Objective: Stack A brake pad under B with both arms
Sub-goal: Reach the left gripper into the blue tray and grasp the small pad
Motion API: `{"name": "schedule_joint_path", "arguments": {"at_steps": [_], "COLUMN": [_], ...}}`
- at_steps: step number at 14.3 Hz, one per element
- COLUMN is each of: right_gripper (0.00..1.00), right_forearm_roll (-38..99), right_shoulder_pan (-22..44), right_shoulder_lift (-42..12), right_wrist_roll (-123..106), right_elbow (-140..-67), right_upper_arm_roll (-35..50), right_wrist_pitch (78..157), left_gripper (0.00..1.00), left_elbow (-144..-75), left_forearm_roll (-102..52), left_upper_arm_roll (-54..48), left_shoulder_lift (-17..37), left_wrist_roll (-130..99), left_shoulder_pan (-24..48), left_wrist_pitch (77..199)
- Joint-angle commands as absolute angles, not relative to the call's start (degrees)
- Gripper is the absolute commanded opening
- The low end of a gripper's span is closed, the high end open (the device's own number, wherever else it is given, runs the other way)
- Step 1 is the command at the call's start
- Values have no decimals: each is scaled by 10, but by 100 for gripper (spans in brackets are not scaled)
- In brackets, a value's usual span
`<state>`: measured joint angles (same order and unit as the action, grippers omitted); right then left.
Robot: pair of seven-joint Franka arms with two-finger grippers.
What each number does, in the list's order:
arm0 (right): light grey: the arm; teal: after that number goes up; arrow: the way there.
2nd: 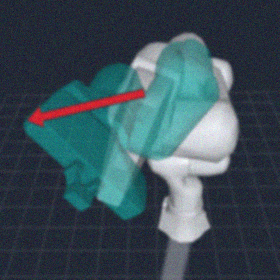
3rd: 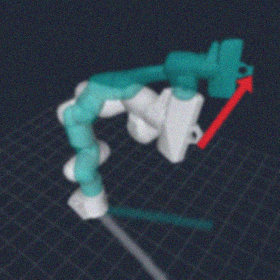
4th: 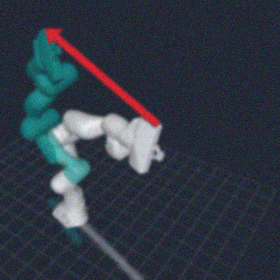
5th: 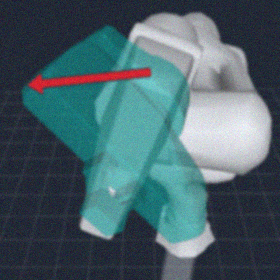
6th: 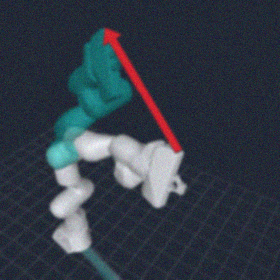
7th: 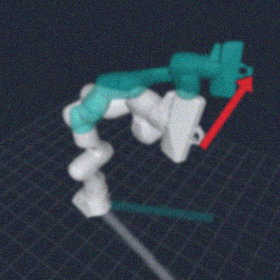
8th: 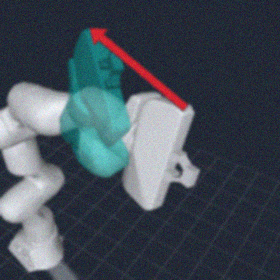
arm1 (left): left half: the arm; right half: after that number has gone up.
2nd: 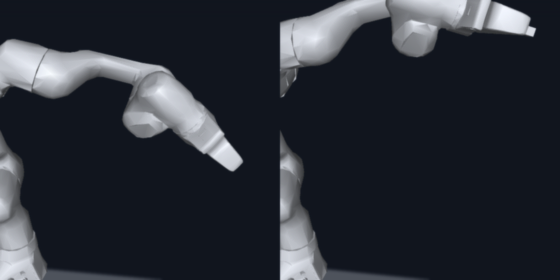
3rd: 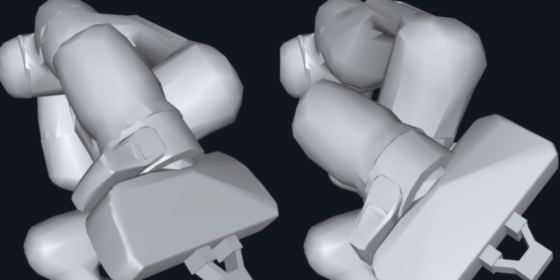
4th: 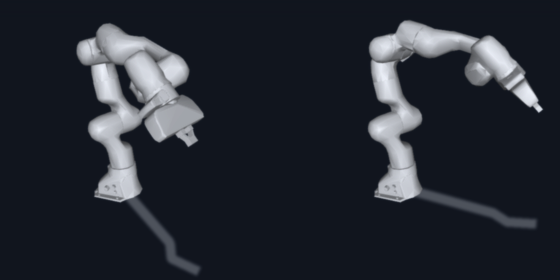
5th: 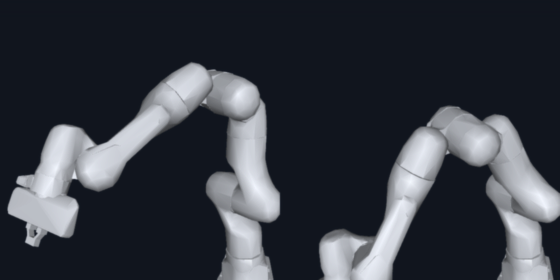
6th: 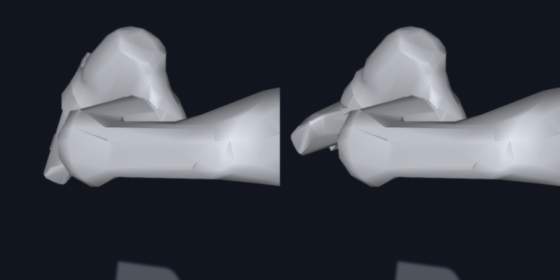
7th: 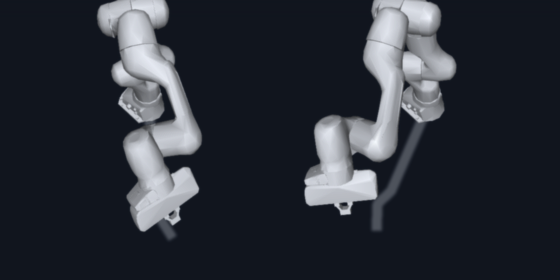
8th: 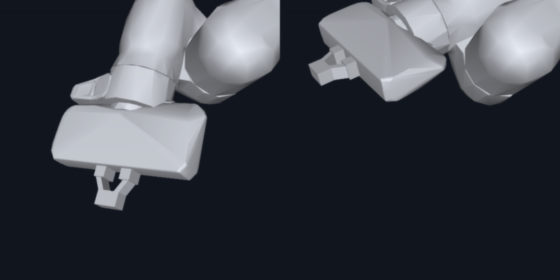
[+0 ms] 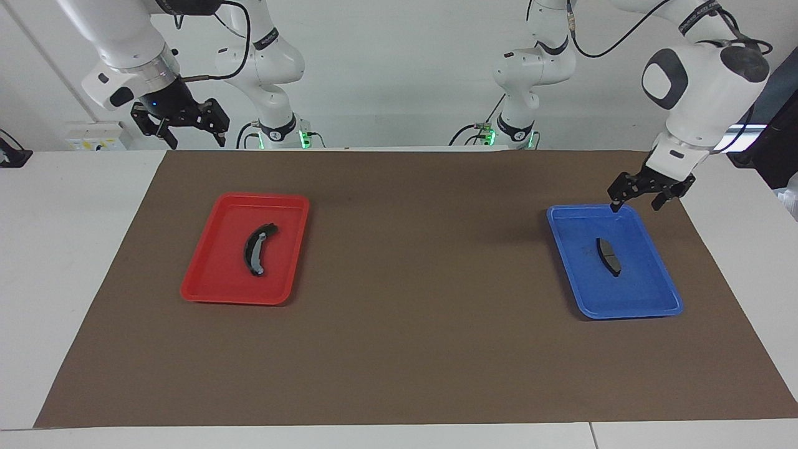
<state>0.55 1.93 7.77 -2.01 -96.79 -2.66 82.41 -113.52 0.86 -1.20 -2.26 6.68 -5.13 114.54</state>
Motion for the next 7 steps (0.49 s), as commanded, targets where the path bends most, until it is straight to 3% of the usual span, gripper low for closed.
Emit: {"name": "schedule_joint_path", "arguments": {"at_steps": [1,7], "right_gripper": [100,100], "right_forearm_roll": [7,11], "right_shoulder_pan": [17,18], "right_shoulder_lift": [78,86], "right_wrist_roll": [-21,-21], "right_elbow": [-971,-1062], "right_upper_arm_roll": [-25,-24], "right_wrist_pitch": [817,952], "left_gripper": [99,96], "left_elbow": [-1217,-1269], "left_forearm_roll": [14,14], "left_upper_arm_roll": [-14,-13], "left_shoulder_lift": [-3,82], "left_wrist_roll": [83,87], "left_shoulder_pan": [-65,-90], "left_wrist_pitch": [1254,1389]}}
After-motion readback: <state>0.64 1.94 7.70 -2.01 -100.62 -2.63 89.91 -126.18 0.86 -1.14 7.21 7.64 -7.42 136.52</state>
